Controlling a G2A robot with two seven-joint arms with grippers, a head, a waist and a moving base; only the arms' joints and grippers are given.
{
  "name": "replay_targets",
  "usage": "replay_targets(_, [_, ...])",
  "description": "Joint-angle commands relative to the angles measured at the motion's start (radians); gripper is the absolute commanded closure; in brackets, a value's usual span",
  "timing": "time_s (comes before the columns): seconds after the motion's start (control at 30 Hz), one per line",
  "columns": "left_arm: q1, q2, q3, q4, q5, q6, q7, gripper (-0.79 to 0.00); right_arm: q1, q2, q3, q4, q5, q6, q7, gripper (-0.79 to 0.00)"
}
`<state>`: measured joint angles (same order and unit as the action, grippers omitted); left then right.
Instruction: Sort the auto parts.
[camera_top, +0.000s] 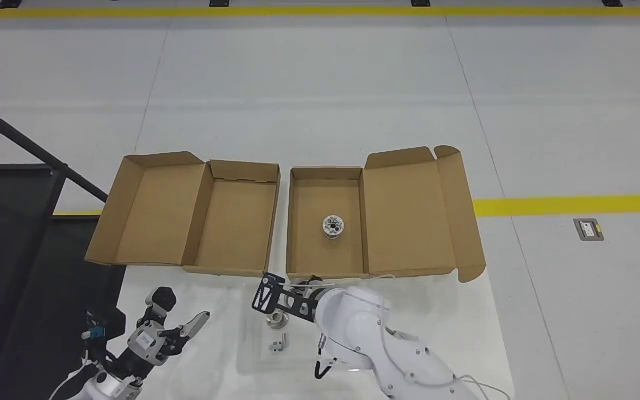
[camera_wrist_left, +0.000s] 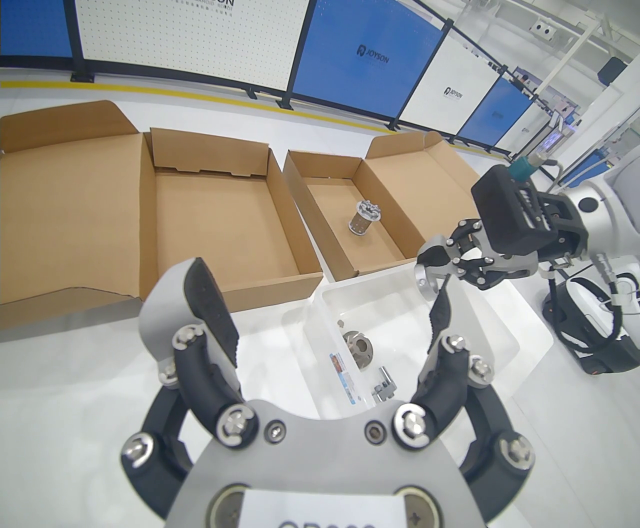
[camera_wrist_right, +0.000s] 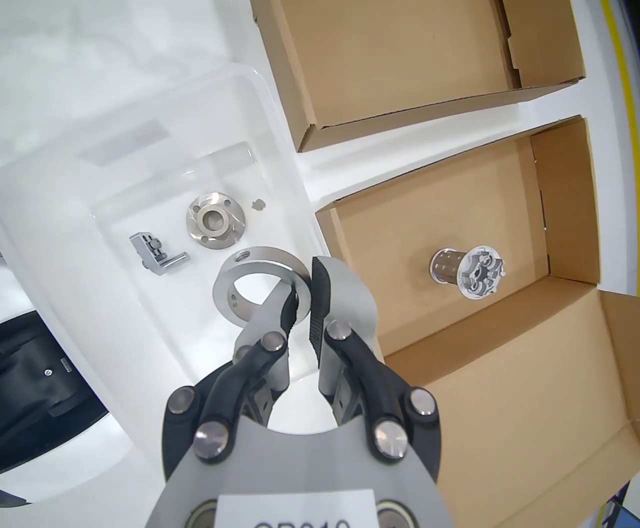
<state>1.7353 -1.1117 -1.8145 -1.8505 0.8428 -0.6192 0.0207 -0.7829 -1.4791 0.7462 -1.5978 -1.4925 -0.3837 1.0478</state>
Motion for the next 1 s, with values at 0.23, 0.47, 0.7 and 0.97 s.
replay_targets(0.23, [0.0,0.0,0.0,0.0,0.0,0.0,0.0,-0.785,0.094,-0.045,0.053,0.177,0.095,0.315,-0.064,0.0])
replay_targets(0.47, [0.0,0.0,0.0,0.0,0.0,0.0,0.0,-0.785,0.281,-0.113,0.027,0.51,0.212,0.433,-0.159,0.0])
replay_targets(0.7, [0.0,0.0,0.0,0.0,0.0,0.0,0.0,-0.785,0.411,-0.195,-0.056,0.787,0.292,0.433,-0.151,0.0])
replay_targets(0.97, [0.0,0.0,0.0,0.0,0.0,0.0,0.0,-0.785,0.478,-0.279,-0.144,0.968,0.298,0.442,-0.133,-0.068])
